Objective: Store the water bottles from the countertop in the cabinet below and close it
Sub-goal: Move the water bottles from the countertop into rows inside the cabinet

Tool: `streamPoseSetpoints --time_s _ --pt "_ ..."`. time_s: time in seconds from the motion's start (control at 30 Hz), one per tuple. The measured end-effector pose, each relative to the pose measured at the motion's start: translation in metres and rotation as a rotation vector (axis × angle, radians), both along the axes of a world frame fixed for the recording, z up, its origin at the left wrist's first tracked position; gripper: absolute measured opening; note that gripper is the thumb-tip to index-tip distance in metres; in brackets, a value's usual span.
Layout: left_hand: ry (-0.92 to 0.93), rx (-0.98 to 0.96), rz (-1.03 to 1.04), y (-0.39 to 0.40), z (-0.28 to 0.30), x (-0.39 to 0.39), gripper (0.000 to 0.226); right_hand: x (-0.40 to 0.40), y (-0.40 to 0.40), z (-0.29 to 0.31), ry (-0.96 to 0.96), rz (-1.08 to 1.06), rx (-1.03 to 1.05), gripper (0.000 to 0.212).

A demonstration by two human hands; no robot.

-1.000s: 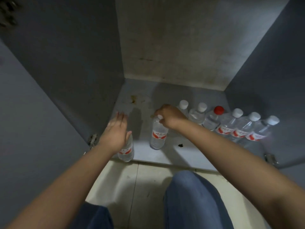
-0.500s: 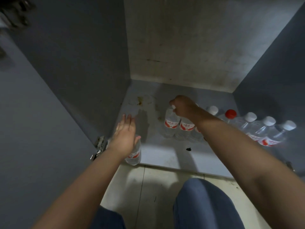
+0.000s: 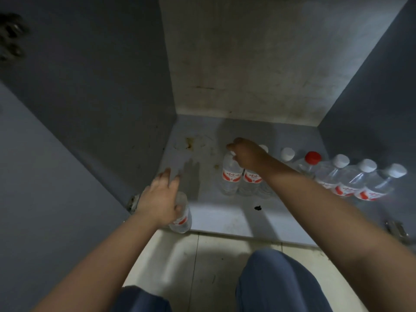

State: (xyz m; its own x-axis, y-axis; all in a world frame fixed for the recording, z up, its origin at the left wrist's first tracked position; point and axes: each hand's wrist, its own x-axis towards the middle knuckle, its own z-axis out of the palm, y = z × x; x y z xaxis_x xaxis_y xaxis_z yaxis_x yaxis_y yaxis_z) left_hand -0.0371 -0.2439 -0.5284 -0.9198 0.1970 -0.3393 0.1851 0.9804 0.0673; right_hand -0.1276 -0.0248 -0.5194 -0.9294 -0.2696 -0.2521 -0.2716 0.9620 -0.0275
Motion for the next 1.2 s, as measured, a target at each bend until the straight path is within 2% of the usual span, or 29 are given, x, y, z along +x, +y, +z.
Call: streamPoseSetpoints --time_s 0.13,0.23,0.4,0.53,0.73,0.9,1.07,1.2 --pt "-0.044 -0.047 0.031 0.005 0.009 0.0 0.045 -0.001 0.003 -0.003 0.01 0.001 0.002 0.042" --pt "-0.02 -0.038 0.04 0.014 0.015 -0.005 0.037 -0.001 0.001 -0.004 0.005 -0.037 -0.044 0.044" --pt "0.041 -0.018 -0.008 0.037 0.023 -0.031 0.039 0.012 0.003 -0.009 0.069 -0.07 -0.124 0.062" --pt "0.02 0.012 -0.011 0.06 0.02 -0.061 0.039 0.022 0.004 -0.027 0.16 -0.097 -0.199 0.053" --pt "0.078 0.083 -0.065 0.08 0.009 -0.097 0.035 0.019 0.005 -0.024 0.163 -0.042 -0.306 0.052" --pt "0.071 0.125 -0.069 0.092 0.005 -0.114 0.036 0.015 0.014 -0.019 0.081 -0.038 -0.295 0.056" --pt "0.101 0.114 -0.095 0.091 -0.001 -0.121 0.034 0.015 0.01 -0.022 0.116 -0.031 -0.338 0.055" --pt "0.14 0.109 -0.094 0.093 -0.005 -0.117 0.034 0.013 0.016 -0.021 0.088 -0.024 -0.265 0.061"
